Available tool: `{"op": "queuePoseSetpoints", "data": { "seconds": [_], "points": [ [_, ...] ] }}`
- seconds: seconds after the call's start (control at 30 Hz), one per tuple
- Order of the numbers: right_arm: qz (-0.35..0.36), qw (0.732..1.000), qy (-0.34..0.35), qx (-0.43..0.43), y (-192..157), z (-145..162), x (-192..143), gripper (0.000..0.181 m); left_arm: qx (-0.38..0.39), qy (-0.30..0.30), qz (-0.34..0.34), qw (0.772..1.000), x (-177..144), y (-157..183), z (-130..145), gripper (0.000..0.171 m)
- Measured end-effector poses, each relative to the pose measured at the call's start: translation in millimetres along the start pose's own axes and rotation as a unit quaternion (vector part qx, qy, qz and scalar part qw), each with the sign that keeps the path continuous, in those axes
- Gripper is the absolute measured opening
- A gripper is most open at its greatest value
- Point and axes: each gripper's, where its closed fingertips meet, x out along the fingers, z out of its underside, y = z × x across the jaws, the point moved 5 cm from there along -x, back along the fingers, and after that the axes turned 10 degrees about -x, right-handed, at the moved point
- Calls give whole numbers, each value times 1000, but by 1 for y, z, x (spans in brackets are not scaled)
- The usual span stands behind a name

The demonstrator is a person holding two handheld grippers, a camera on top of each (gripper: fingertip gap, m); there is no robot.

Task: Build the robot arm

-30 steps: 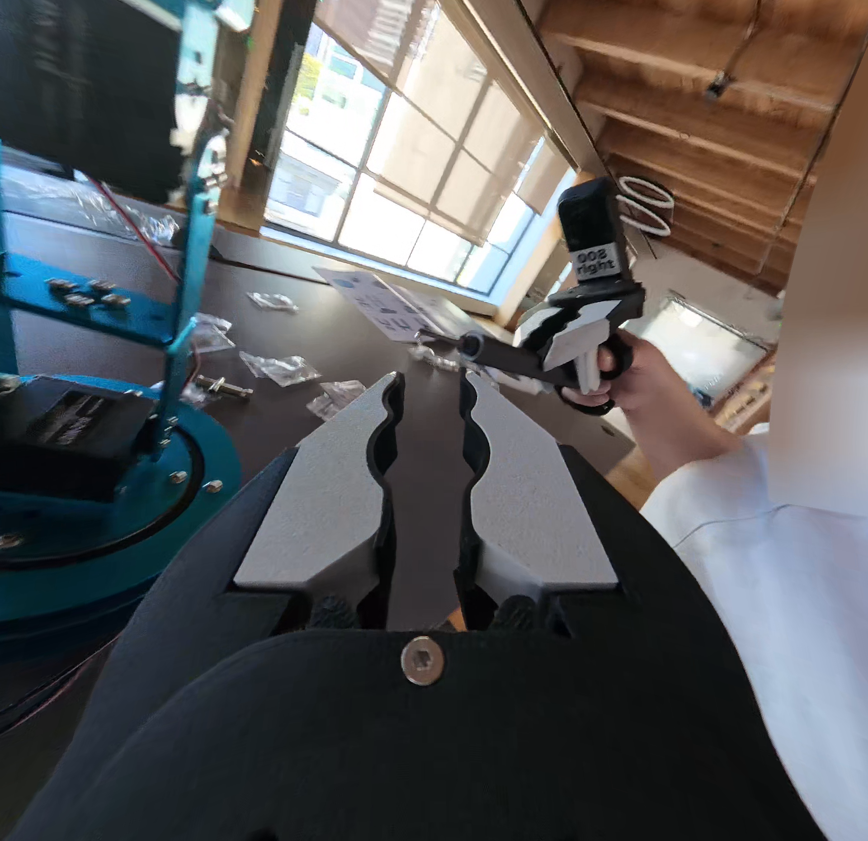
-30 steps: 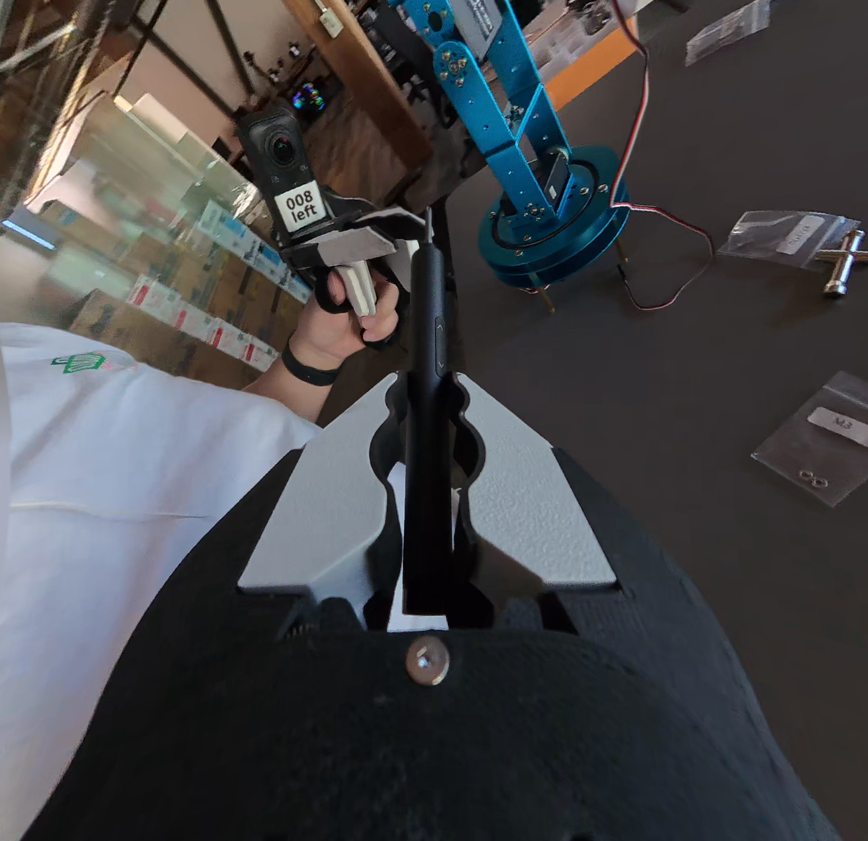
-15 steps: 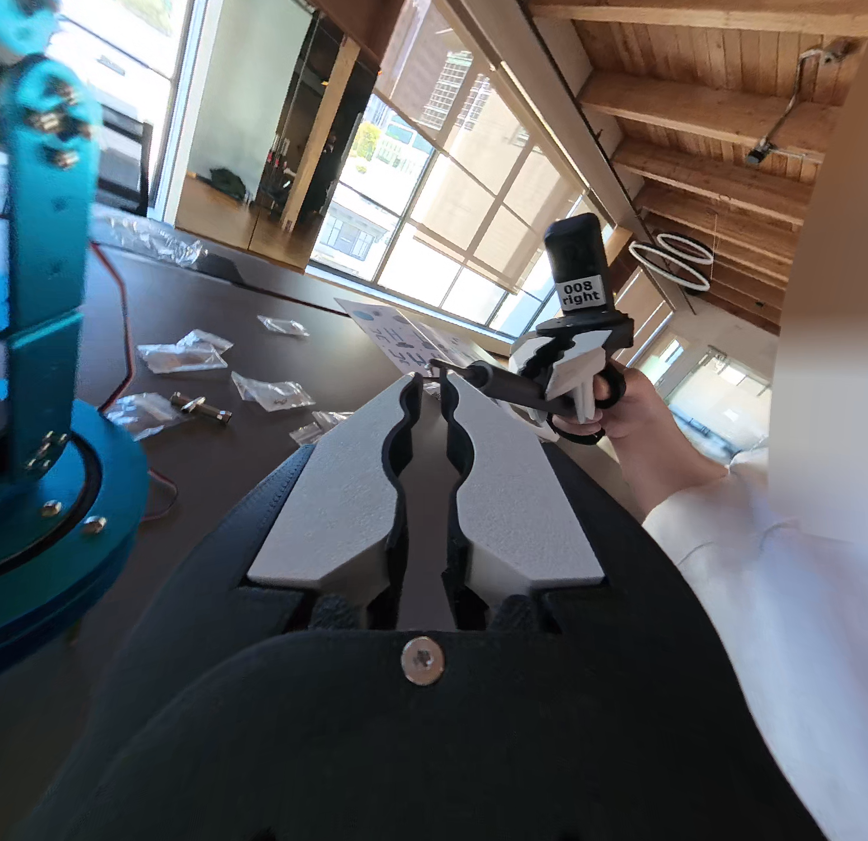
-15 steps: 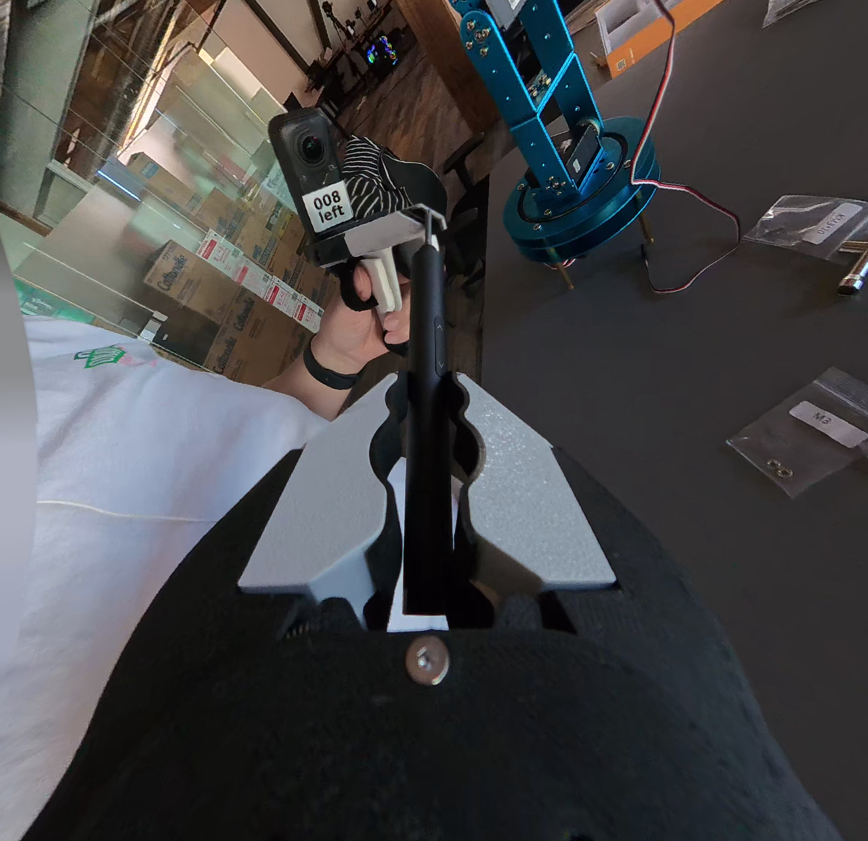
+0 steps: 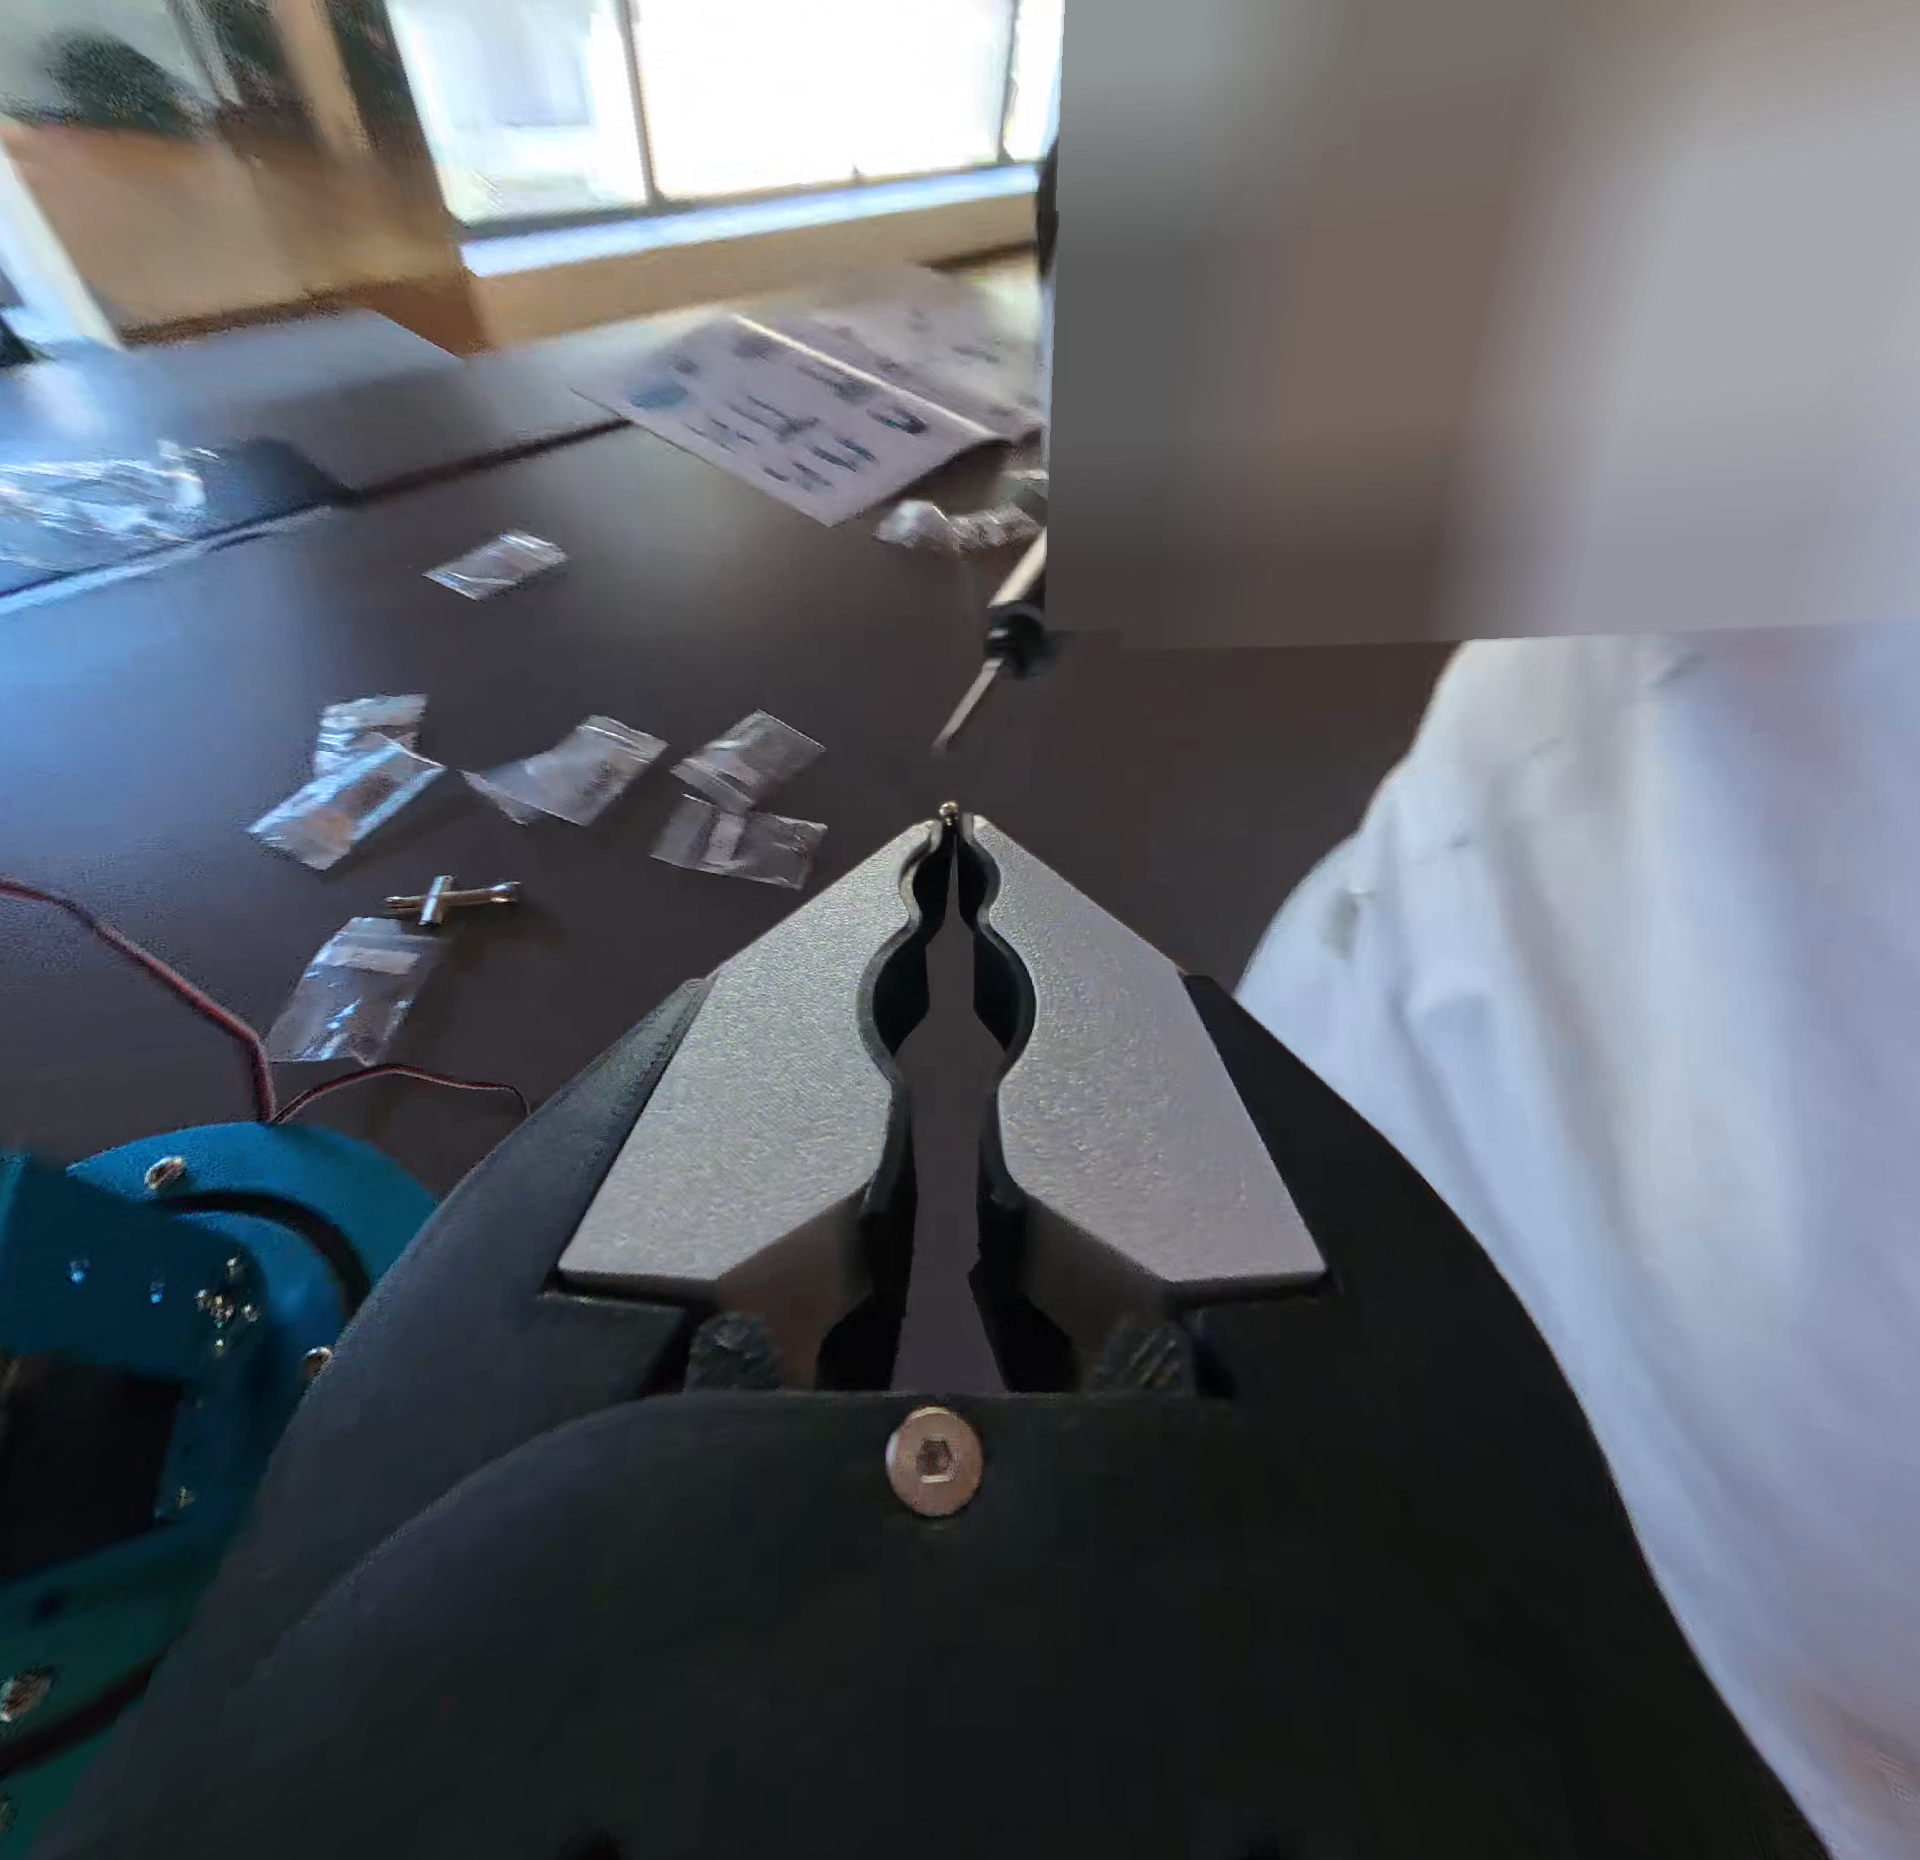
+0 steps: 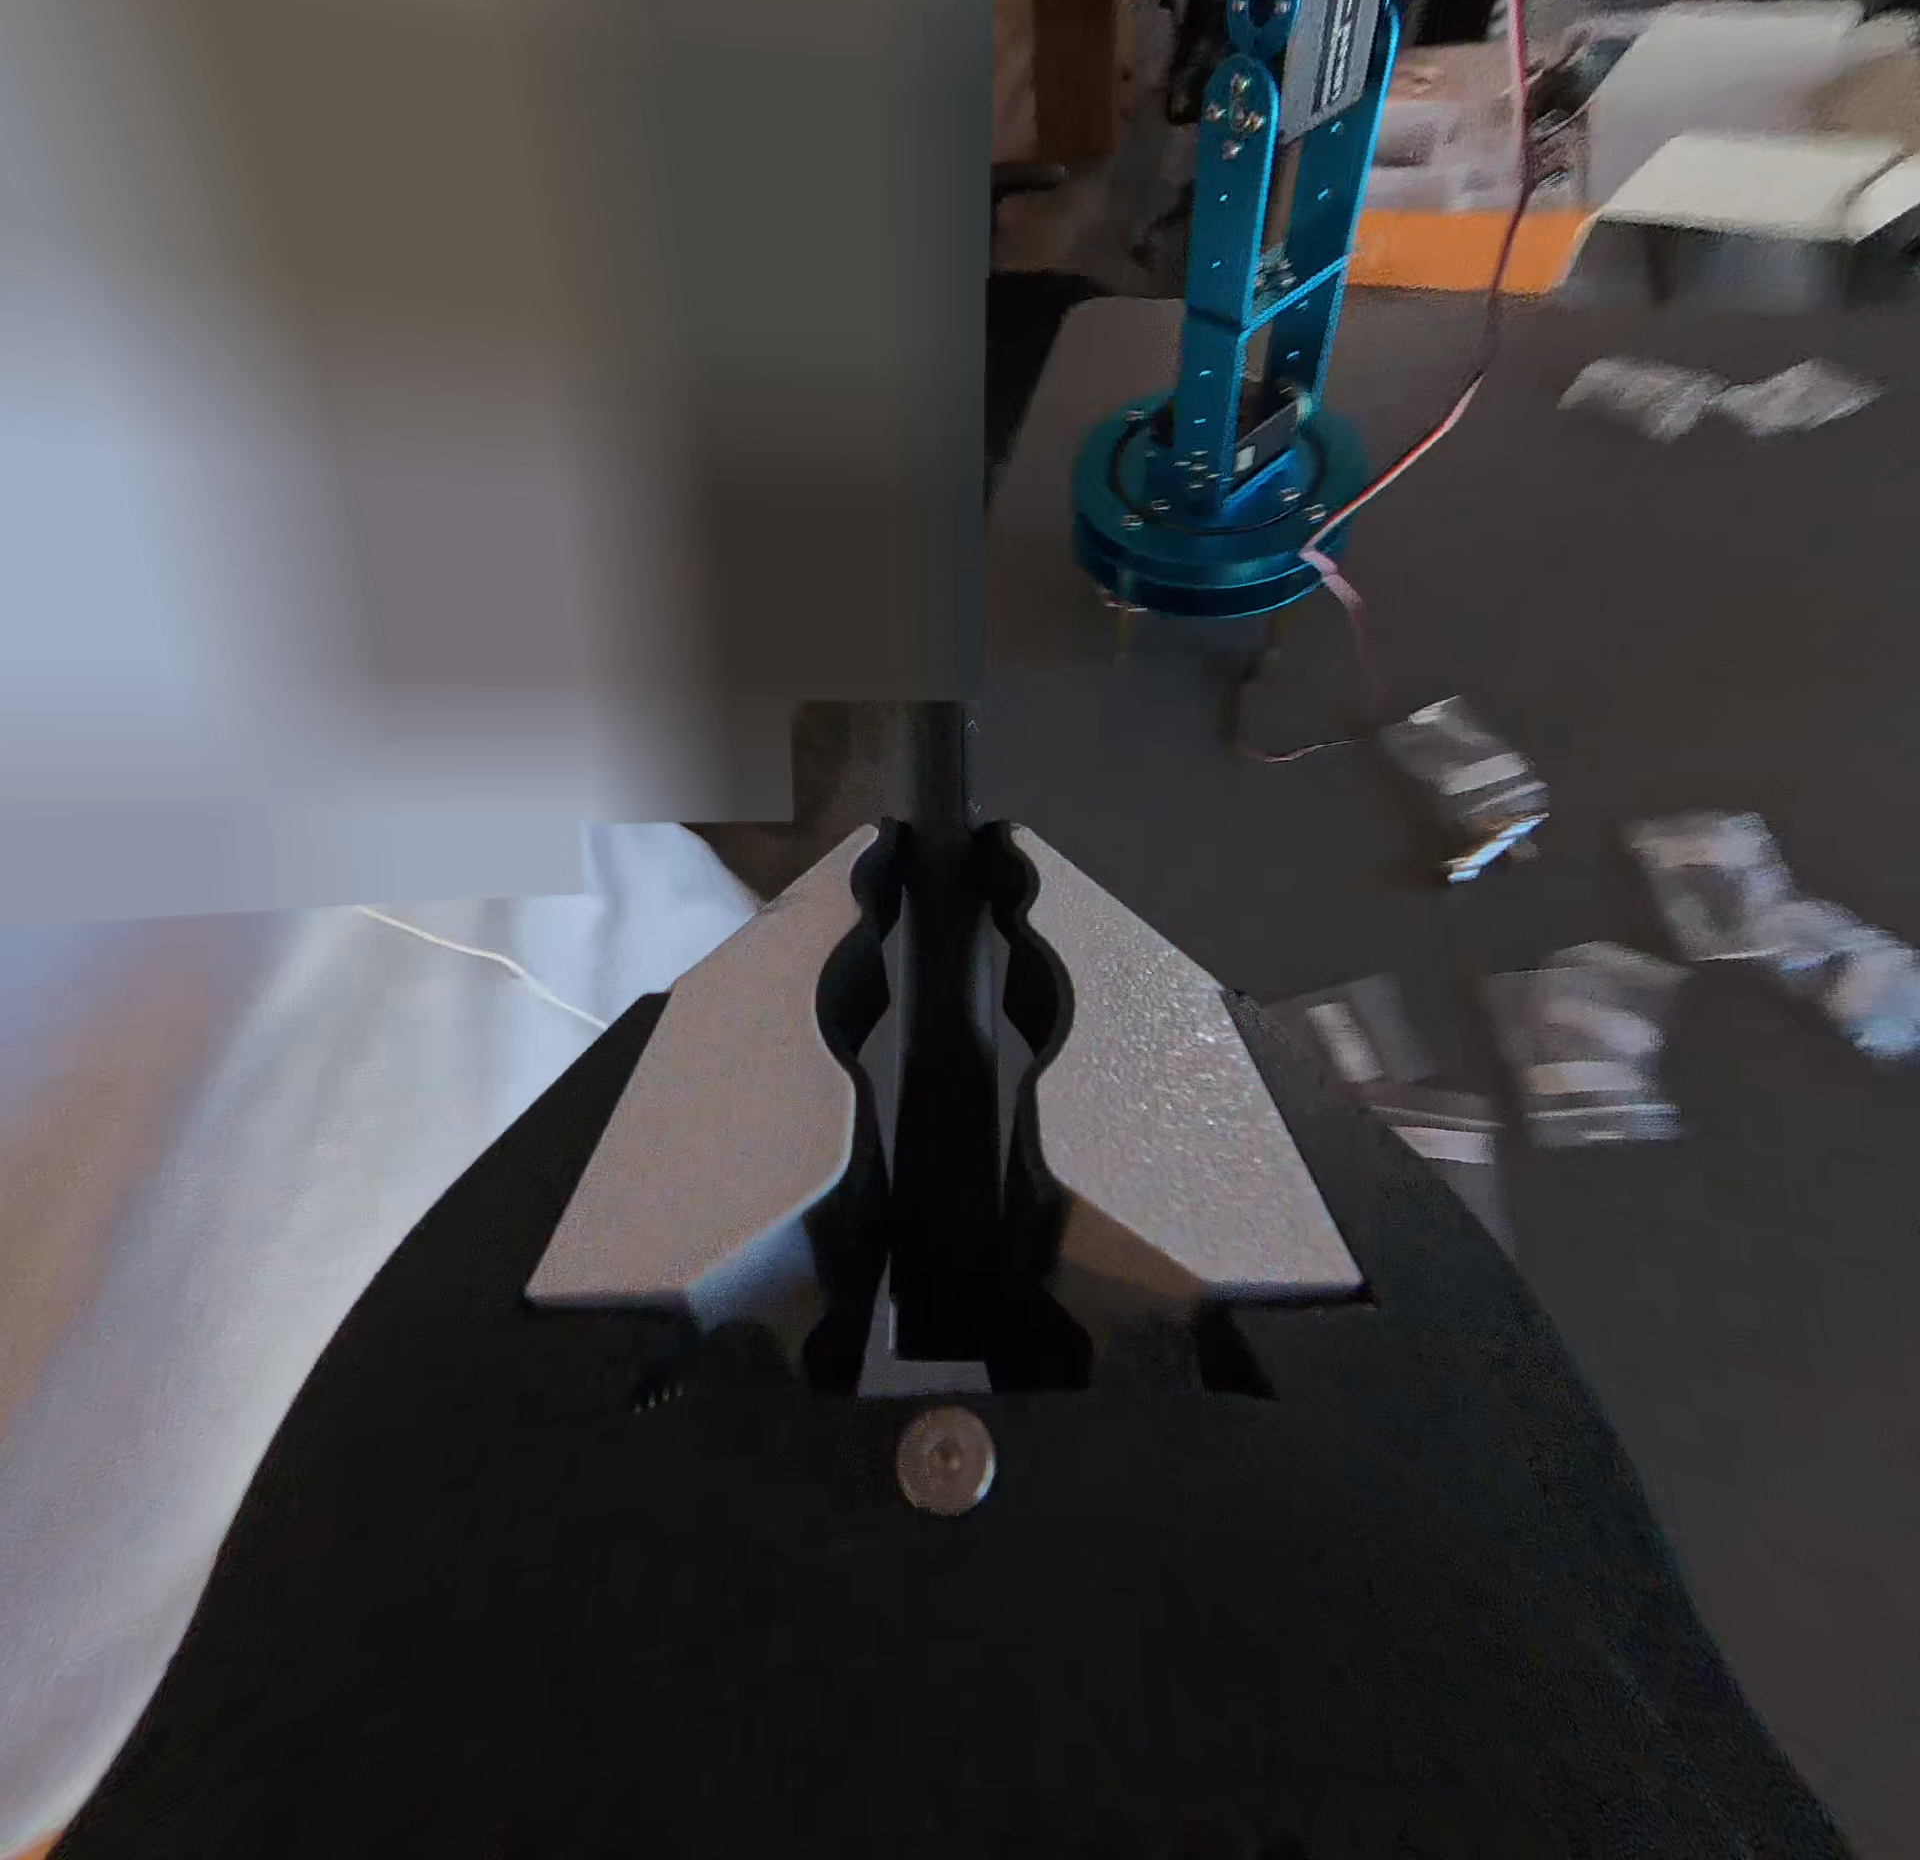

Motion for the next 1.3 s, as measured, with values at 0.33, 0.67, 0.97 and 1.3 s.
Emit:
{"op": "queuePoseSetpoints", "data": {
  "seconds": [0.33,0.67,0.97,1.3],
  "points": [
    [73,953,-30,-293,2,-18,-6,17,-12,-95,85,992,-10,-2,-17,0],
    [68,944,-45,-319,8,-20,-4,17,6,-122,93,988,-6,-8,-20,0],
    [56,945,-53,-317,9,-16,-3,17,13,-138,104,985,-3,-8,-17,0],
    [50,943,-60,-322,7,-16,-4,17,14,-148,114,982,-2,-6,-15,0]
  ]
}}
